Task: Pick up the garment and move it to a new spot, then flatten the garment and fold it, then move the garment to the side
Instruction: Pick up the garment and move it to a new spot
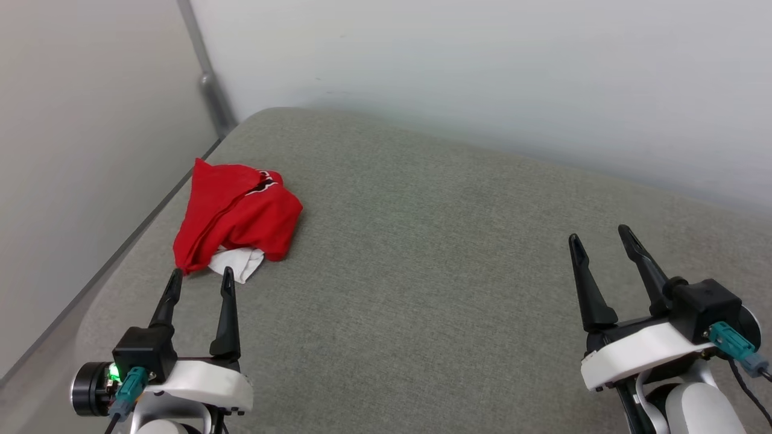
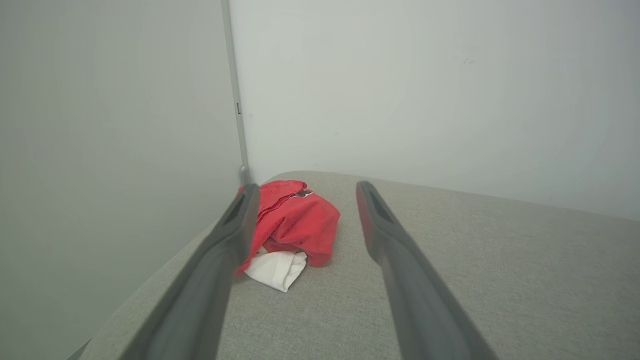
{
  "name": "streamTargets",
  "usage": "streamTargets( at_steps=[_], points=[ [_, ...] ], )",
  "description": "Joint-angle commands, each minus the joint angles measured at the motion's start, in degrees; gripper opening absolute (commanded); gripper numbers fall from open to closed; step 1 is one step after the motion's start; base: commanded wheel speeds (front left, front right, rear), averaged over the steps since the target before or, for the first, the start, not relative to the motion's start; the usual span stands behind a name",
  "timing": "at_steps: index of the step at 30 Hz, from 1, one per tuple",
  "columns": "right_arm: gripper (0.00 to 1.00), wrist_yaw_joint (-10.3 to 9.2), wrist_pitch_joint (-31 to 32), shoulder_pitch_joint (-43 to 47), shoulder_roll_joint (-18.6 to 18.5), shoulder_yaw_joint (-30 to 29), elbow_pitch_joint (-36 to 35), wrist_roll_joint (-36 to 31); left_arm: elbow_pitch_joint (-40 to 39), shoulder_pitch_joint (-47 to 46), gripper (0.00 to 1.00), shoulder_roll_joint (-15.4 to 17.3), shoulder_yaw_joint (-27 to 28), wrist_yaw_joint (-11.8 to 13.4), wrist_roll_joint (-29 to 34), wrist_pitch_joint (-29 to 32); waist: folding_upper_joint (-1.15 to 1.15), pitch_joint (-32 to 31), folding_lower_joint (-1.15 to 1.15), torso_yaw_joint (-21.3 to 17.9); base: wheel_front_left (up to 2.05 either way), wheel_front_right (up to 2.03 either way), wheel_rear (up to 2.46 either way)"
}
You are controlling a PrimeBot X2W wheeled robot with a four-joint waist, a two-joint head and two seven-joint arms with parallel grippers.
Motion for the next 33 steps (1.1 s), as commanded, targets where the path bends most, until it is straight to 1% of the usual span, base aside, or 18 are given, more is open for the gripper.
streamTargets(
  at_steps=[1, 5, 12, 14, 18, 20, 24, 27, 33],
  points=[
    [1.0, 0.0, -0.31, -0.74, 0.18, 0.06, 0.1, -0.01, -0.05, 0.44, 1.0, -0.11, 0.11, -0.06, 0.38, -0.15, 0.0, 0.01, 0.0, 1.56, 0.0, 0.0, 0.0],
    [1.0, 0.0, -0.49, -1.04, 0.3, 0.34, 0.22, 0.49, 0.19, 0.63, 1.0, -0.22, 0.46, -0.27, 0.22, -0.15, 0.0, 0.04, 0.0, 2.91, 0.0, 0.0, 0.0],
    [1.0, 0.0, -0.24, -1.44, 0.15, -0.08, 0.33, 0.66, 1.52, -0.87, 1.0, -0.51, 1.28, -0.26, -0.65, -0.15, 0.0, 0.3, 0.0, 4.1, 0.0, 0.0, 0.0],
    [1.0, 0.0, -0.05, -1.6, 0.14, -0.45, 0.26, 0.8, 2.86, -2.12, 1.0, -0.54, 1.68, 0.32, -0.81, -0.15, 0.0, 0.57, 0.0, 4.09, 0.0, 0.0, 0.0],
    [1.0, 0.0, 0.34, -2.28, 0.34, -1.0, -0.13, 1.21, 7.2, -6.01, 1.0, -0.4, 2.26, 0.4, -1.69, -0.15, 0.0, 1.56, 0.0, 2.92, 0.0, 0.0, 0.0],
    [1.0, 0.0, 0.7, -2.95, 0.29, -0.89, -0.59, 1.3, 10.19, -9.2, 1.0, 0.61, 2.73, 0.31, -2.17, 0.11, 0.0, 2.66, 0.0, 1.92, 0.0, 0.0, 0.0],
    [1.0, 0.0, 1.63, -4.22, -0.38, -0.14, -1.82, 1.26, 14.62, -16.89, 1.0, 2.76, 3.56, 0.16, -3.39, 3.1, 0.0, 5.68, 0.0, -0.76, 0.0, 0.0, 0.0],
    [1.0, 0.0, 2.03, -5.61, -1.0, 0.04, -2.93, 1.2, 17.91, -22.68, 1.0, 4.7, 3.89, -0.23, -4.79, 7.21, 0.0, 8.63, 0.0, -3.07, 0.0, 0.0, 0.0],
    [1.0, 0.0, 2.83, -8.73, -1.67, -0.46, -5.54, 1.81, 24.2, -33.45, 1.0, 9.85, 4.17, -0.96, -8.29, 16.47, 0.0, 16.17, 0.0, -7.67, 0.0, 0.0, 0.0]
  ],
)
